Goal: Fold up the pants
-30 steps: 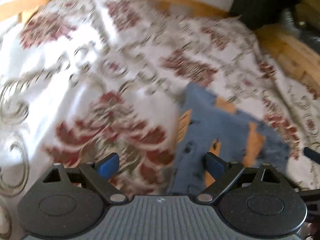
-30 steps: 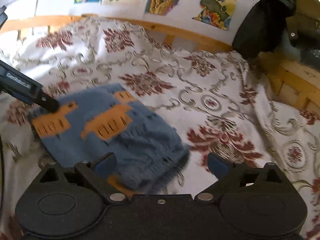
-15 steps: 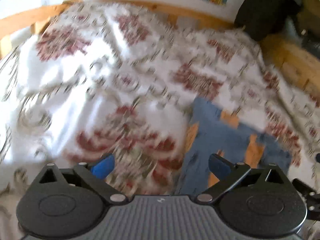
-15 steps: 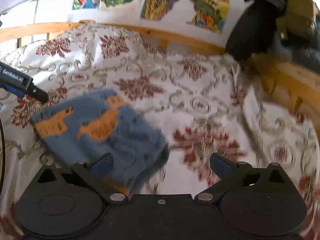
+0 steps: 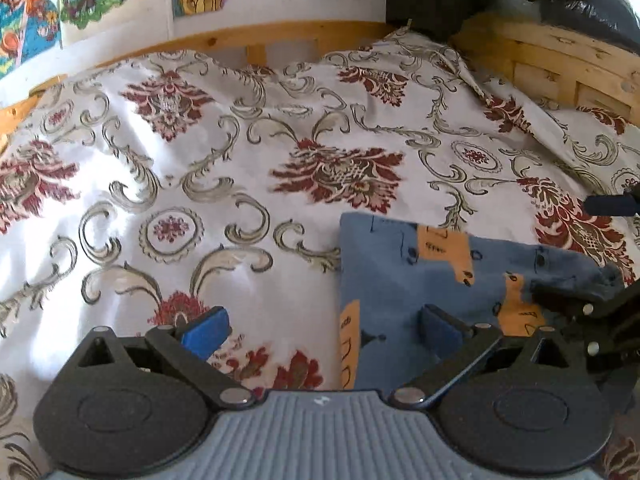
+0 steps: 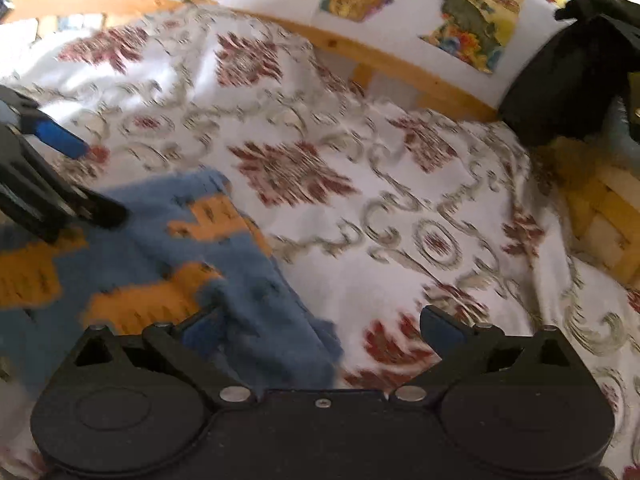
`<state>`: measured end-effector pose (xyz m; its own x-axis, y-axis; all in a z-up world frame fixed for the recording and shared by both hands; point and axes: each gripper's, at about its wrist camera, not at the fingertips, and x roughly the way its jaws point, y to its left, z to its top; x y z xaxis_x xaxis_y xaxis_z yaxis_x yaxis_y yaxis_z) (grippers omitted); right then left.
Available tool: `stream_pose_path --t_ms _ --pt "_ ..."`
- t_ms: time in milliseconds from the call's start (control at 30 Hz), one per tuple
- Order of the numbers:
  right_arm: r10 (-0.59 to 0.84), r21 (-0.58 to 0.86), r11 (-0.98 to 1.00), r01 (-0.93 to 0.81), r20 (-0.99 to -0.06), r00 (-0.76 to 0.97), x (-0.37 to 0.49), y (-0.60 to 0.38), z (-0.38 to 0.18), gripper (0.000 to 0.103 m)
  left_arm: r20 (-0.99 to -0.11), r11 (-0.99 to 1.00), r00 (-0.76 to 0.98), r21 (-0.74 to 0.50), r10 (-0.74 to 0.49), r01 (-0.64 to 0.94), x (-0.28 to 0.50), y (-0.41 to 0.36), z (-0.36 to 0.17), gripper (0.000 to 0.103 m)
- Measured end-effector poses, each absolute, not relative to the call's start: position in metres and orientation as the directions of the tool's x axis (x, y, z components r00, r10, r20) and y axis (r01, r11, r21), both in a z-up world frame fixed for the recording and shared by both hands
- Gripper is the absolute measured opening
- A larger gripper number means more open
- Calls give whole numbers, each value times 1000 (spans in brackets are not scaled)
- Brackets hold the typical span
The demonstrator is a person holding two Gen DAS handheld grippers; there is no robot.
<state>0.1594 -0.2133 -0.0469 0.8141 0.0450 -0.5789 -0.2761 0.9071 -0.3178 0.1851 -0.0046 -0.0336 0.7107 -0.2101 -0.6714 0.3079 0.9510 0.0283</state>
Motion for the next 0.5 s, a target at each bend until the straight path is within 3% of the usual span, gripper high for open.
stream_pose_path --t_ms 167,367,500 --pt "54 -205 959 -198 -549 834 149 -238 -34 102 -692 955 683 -31 -233 294 187 7 -25 103" --pt "24 -268 940 -210 -562 827 144 -231 -43 102 -708 952 678 27 -197 305 179 7 -23 102" --pt "31 -203 962 -181 -578 816 148 -244 -47 102 -712 950 676 41 -188 308 175 8 -24 103"
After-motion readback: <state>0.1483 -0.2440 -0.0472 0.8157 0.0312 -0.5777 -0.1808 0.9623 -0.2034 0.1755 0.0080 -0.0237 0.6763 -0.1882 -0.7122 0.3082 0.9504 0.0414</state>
